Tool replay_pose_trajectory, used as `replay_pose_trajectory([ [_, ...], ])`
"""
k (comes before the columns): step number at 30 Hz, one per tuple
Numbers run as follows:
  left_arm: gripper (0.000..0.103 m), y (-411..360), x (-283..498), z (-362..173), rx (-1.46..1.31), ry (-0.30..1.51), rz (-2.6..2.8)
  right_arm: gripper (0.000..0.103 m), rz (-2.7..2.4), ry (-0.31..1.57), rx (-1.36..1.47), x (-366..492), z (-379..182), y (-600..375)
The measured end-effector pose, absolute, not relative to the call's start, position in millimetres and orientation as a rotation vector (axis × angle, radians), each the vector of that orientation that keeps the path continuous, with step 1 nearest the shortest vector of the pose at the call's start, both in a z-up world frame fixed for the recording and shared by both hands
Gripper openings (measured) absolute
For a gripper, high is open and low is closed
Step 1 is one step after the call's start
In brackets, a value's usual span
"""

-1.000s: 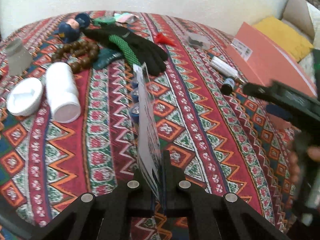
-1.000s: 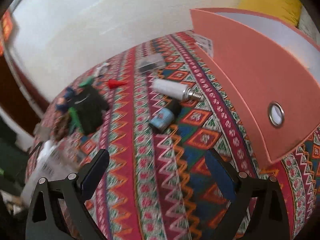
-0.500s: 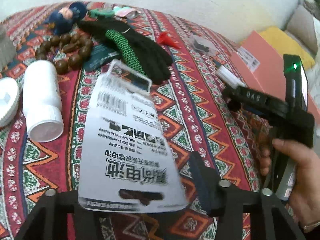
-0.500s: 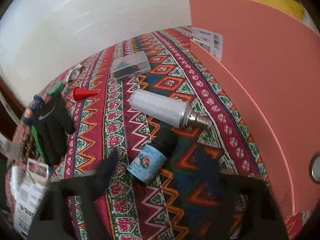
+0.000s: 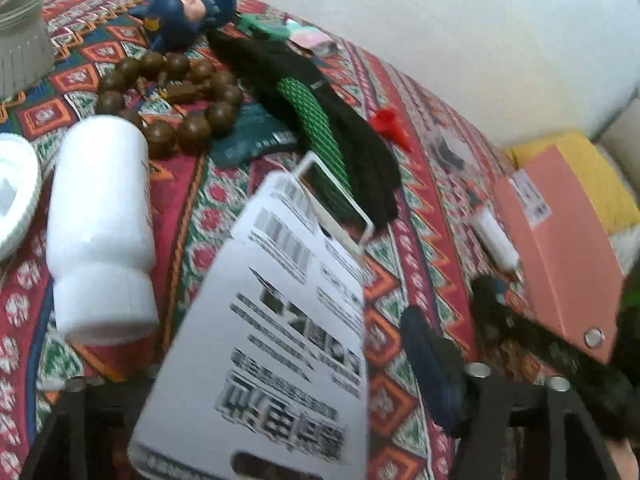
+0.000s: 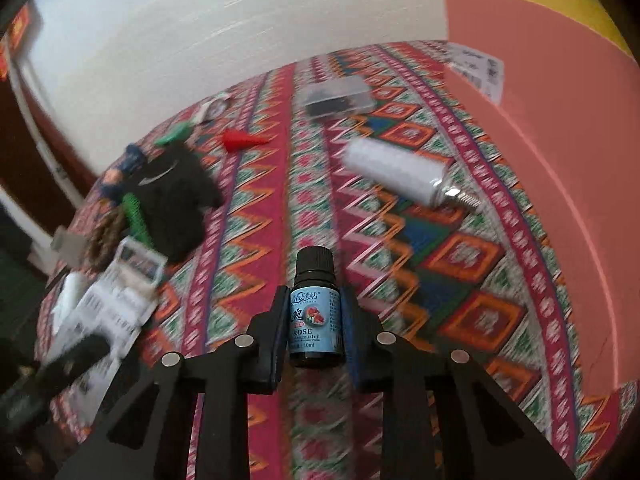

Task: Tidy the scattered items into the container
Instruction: 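Lift the battery card with left tool while right tool lifts the rose oil bottle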

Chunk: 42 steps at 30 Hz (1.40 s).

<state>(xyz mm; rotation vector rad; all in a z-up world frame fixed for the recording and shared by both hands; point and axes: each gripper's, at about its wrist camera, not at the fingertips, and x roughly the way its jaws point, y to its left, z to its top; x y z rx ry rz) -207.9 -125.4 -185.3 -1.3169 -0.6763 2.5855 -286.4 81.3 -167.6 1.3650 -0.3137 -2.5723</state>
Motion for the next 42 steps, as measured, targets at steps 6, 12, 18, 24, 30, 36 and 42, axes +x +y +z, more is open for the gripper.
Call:
replay_pose_trajectory([
  [6,0.019,-122,-205,-182,-1.323,-0.659,2.586,0.026,-2.487,-0.304,1.369,-268,-165,61],
  [12,0.012,-109,-187,-172,-1.347,-0.535,2.607,0.026,-2.421,-0.284,1.369,-244,-162,47],
  [18,0.012,-109,-160,-170,-1.407,-0.501,2.605,0.026,-2.378,-0.279,1.344,-218,-153,44],
  [24,0.012,-113,-129,-156,-1.395,-0.447,2.647,0.026,-2.347,-0.289,1.297,-191,-138,45],
  [30,0.012,-109,-112,-135,-1.307,-0.415,2.682,0.026,-2.313,-0.306,1.273,-168,-130,48],
  [36,0.012,-104,-106,-121,-1.257,-0.405,2.679,0.026,-2.307,-0.253,1.201,-156,-116,39],
  [42,0.012,-104,-101,-112,-1.227,-0.395,2.692,0.026,-2.314,-0.186,1.153,-148,-108,32],
])
